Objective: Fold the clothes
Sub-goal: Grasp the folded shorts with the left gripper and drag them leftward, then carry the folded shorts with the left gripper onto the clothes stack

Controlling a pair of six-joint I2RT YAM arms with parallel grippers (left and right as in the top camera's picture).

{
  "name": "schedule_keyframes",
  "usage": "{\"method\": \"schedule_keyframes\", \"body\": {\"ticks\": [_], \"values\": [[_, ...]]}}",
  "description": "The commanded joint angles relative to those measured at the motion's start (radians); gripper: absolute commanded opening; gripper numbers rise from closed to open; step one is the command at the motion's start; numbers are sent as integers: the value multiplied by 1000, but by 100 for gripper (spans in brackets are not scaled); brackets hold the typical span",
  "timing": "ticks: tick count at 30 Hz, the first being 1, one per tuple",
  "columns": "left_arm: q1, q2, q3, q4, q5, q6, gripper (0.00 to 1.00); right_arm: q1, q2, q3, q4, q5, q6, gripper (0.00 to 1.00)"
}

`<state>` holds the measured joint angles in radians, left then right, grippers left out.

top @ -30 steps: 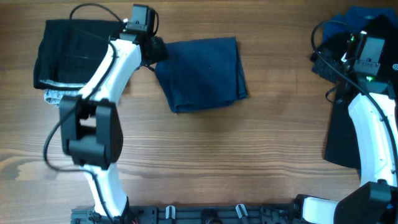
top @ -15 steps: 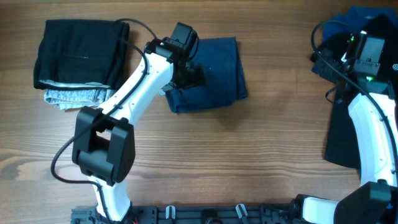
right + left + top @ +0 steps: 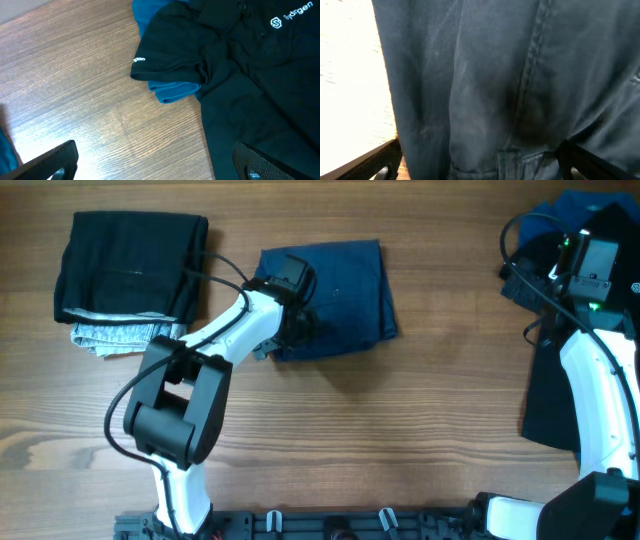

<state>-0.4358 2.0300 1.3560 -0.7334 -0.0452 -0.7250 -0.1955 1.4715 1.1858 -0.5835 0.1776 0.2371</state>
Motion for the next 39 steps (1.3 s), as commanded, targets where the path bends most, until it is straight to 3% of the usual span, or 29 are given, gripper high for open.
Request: {"method": "schedule_keyframes", "body": {"ticks": [1,3,5,6,8,9,11,12,16,19,24,29,33,39], "values": [[6,63,-17,2,-27,-20,100,2,10,-2,2,18,-1,99],[6,73,-17,1,-15,-20,96,2,10,-2,2,18,-1,99],[6,74,-17,-3,-1,-20,82,2,10,-2,2,18,0,100],[6,74,-17,-3,-1,-20,67,2,10,-2,2,18,0,99],[6,74,-17,-16,-1,-20,24,2,10,-2,2,18,-1,99],[6,74,-17,-19,-1,-20,14,2,10,-2,2,18,0,99],[7,74,-17,-18,-1,-20,13,2,10,-2,2,18,0,99],[7,74,-17,-17,-2,-15,4,2,10,-2,2,18,0,99],[7,57,5,1,-43,139,4,2,10,-2,2,18,-1,99],[7,-34,69,1,-252,275,4,2,10,-2,2,18,0,100],[13,-177,115,66,-452,457,4,2,10,-2,2,18,-1,99],[126,-283,115,106,-452,466,4,2,10,-2,2,18,0,100],[221,-291,115,150,-428,566,4,2,10,-2,2,18,0,100],[312,-336,138,209,-427,560,4,2,10,-2,2,18,-1,100]]}}
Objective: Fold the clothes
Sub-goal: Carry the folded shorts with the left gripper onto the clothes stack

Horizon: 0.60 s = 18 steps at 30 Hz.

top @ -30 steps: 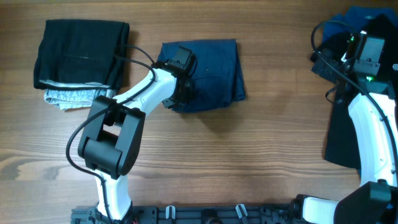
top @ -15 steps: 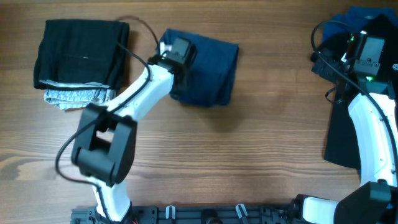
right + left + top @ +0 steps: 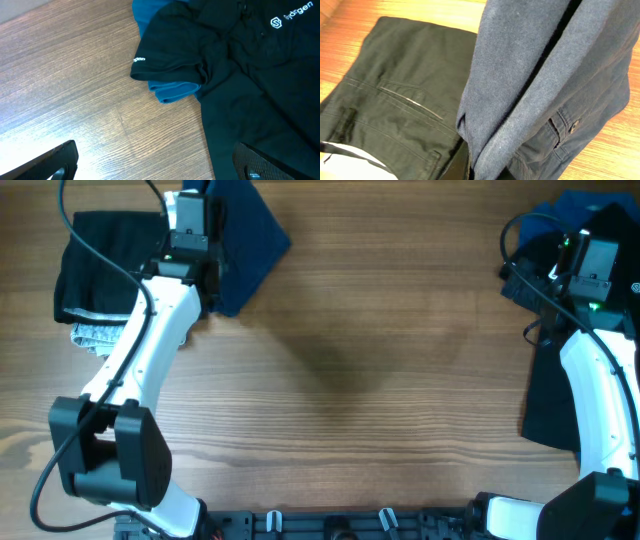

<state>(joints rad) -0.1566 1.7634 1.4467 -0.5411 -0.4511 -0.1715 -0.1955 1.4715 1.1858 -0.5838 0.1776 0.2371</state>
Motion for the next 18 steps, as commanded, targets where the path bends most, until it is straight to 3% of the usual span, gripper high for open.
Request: {"method": "schedule_keyframes", "body": {"ticks": [1,10,18], "values": [[42,-80,48,22,-22,7,4,2,10,-2,2,18,0,99],[207,-138,48,52,78,-106,4,2,10,-2,2,18,0,100],[374,-107,48,44,161,-55,4,2,10,-2,2,18,-1,99]]}}
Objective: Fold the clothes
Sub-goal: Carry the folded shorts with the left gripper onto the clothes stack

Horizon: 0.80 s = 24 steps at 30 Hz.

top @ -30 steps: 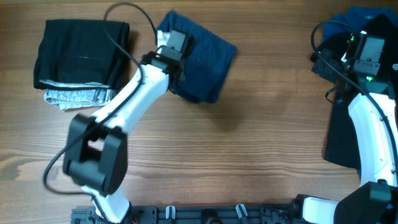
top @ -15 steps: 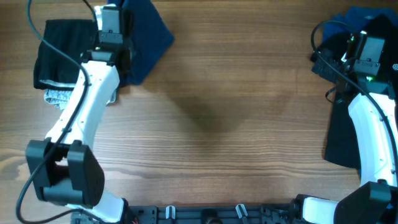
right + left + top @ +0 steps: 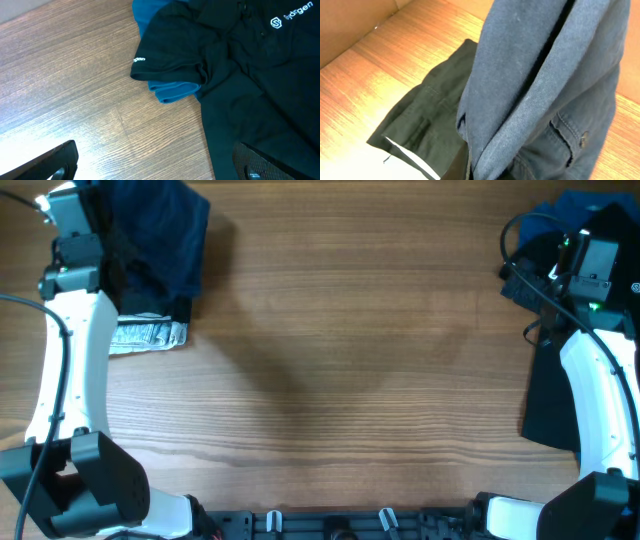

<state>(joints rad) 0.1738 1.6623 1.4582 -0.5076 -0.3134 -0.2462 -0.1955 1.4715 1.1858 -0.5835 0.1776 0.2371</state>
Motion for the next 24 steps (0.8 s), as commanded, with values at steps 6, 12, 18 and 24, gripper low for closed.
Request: {"method": "schedule_keyframes", "body": {"ticks": [6,12,18,24], "values": [[103,122,35,-2,33,37,4,2,10,-2,2,18,-1,100],[157,180,35,34,25,37,20,2,10,-2,2,18,0,99],[235,126,48,100,36,37,100,2,10,-2,2,18,0,99],[232,6,48,-35,685,29,4,2,10,-2,2,18,-1,100]]}}
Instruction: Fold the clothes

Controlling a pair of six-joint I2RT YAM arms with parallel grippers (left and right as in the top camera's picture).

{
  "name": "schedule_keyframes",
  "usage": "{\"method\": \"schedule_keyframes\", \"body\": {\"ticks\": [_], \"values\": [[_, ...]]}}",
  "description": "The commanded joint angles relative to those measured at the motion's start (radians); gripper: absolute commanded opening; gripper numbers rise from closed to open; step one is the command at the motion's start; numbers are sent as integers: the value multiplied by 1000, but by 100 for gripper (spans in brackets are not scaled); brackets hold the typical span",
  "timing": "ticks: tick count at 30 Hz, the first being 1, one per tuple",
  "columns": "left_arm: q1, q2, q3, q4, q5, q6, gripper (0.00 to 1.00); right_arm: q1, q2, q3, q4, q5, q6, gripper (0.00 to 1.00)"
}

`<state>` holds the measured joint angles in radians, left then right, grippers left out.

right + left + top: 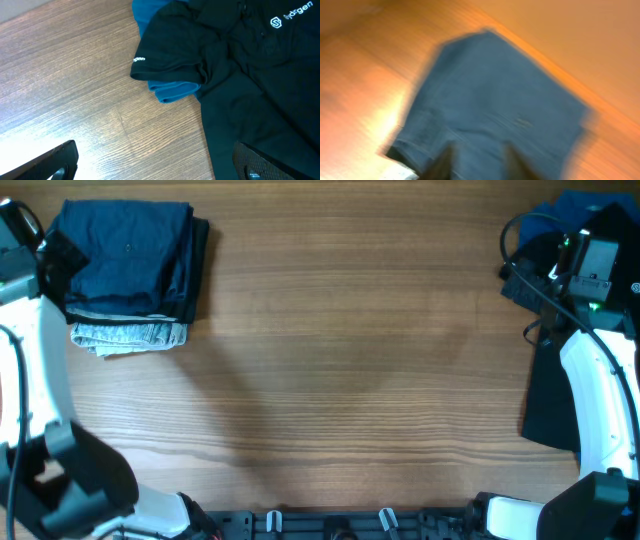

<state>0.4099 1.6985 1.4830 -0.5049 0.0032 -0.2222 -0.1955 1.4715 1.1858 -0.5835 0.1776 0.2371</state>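
Note:
A folded blue denim garment point(125, 255) lies on top of the stack at the far left corner, over a black garment point(197, 270) and a grey patterned one point(130, 335). My left gripper point(55, 255) is at the stack's left edge. The left wrist view is blurred: the left gripper point(480, 162) shows its fingers apart, with the denim point(505, 100) lying flat beyond them. My right gripper point(160, 165) is open over bare wood beside an unfolded black shirt point(250, 75) with a white logo. A teal garment point(170, 92) lies under the shirt.
The black shirt point(555, 400) and teal garment point(570, 205) pile up at the table's right edge around the right arm. The wooden table point(350, 360) stretches between the two piles. Cables hang off the right arm.
The denim garment, which hung from my left gripper over the stack, now lies flat on top of it. The gripper has opened and moved back to the left. The right arm has not moved.
My left gripper was at the folded denim in the middle of the table. Then it held the denim in the air near the stack, then above the stack. Now the denim rests on the stack and the gripper is off it. The right arm stayed still throughout.

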Motion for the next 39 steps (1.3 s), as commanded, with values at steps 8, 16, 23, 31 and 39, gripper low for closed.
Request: {"method": "schedule_keyframes", "body": {"ticks": [8,16,23,31,39], "values": [[-5,282,23,-110,750,15,4,2,10,-2,2,18,0,99],[-10,513,23,-241,839,179,4,2,10,-2,2,18,-1,100],[10,238,49,-185,1014,106,4,2,10,-2,2,18,0,99],[223,128,40,-92,629,-71,4,2,10,-2,2,18,0,99],[274,317,39,-35,544,-71,4,2,10,-2,2,18,0,99]]}}
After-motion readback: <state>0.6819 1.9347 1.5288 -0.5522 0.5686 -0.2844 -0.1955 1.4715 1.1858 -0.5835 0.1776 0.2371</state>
